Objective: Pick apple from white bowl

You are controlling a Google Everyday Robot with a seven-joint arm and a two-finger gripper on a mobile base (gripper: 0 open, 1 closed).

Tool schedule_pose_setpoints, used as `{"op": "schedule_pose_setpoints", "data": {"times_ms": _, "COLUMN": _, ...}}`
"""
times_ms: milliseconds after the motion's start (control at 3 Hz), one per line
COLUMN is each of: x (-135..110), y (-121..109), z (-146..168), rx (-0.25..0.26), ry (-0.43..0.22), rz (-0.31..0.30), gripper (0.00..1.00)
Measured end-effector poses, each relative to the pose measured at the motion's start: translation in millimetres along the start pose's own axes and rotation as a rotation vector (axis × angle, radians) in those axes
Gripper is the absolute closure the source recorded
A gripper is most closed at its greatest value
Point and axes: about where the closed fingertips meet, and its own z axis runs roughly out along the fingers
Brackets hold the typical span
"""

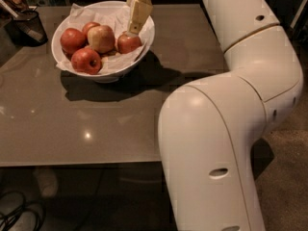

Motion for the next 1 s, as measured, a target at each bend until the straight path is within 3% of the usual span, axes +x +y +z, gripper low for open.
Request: {"op": "schedule_pose_setpoints", "data": {"times_ms": 1000, "x": 0.2, "y": -7.8, "z": 24.6, "rx": -0.031, "ry": -0.017, "rz": 0.045, "gripper": 0.26}}
